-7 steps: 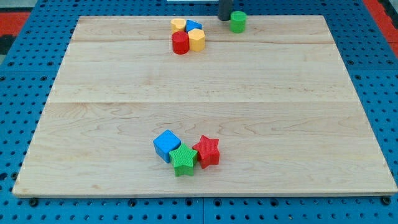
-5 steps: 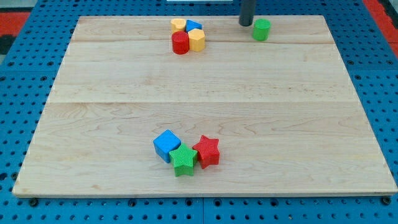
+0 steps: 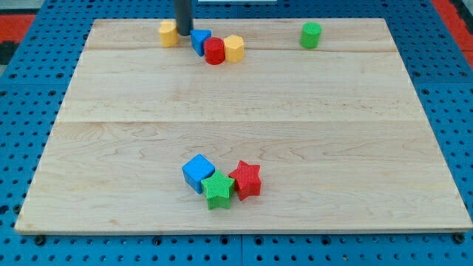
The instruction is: Move the yellow heart left to the blue triangle
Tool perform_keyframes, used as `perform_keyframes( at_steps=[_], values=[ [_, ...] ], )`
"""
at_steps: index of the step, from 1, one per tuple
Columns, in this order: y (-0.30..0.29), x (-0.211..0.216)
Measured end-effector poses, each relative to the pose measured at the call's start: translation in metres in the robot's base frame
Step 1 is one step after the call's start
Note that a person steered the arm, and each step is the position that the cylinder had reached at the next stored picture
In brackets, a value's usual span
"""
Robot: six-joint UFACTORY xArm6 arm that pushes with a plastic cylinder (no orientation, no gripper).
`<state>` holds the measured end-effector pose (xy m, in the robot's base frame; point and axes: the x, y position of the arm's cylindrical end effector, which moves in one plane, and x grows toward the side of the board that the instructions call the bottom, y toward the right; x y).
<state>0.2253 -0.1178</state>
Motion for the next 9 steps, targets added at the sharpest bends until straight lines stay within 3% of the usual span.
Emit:
perform_keyframes(
  at_steps=[2,4,6,7,9],
  values=[
    [0.006,0.051],
    [0.057,0.042],
    [0.07,0.048],
    [0.087,0.09],
    [0.095,0.124]
  ],
)
